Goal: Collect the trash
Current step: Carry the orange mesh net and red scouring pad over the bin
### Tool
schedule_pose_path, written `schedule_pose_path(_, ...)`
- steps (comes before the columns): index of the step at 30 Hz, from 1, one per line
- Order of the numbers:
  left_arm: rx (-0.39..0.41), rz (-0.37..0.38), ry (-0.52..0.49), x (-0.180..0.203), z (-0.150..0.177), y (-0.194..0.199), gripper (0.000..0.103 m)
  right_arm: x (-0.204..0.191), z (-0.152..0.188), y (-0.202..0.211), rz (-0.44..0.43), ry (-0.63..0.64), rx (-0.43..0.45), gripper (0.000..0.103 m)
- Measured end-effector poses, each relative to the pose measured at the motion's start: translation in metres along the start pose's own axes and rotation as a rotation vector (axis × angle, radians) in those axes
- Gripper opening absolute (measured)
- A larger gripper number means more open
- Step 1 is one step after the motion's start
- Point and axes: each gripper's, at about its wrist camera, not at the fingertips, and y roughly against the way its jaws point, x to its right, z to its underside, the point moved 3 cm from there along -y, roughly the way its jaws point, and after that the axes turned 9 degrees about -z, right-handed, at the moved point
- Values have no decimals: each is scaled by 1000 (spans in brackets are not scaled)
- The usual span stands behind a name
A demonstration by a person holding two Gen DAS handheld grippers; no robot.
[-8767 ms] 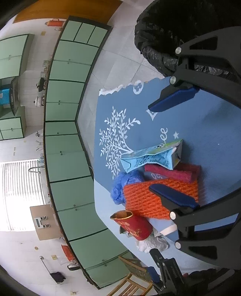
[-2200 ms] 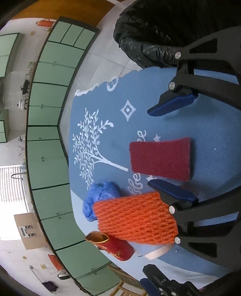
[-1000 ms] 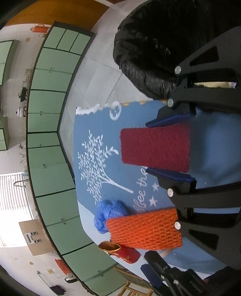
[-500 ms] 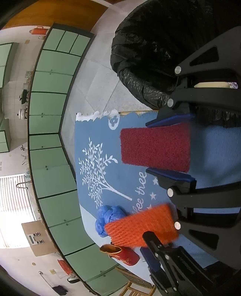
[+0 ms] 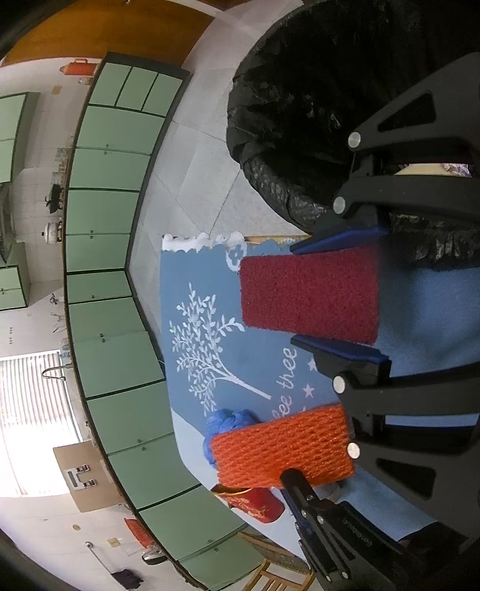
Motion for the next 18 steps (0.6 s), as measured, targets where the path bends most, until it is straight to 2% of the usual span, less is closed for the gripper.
schedule_pose_path(18, 82, 91, -70, 45, -22, 47, 10, 19, -32, 86, 22, -10, 164, 42)
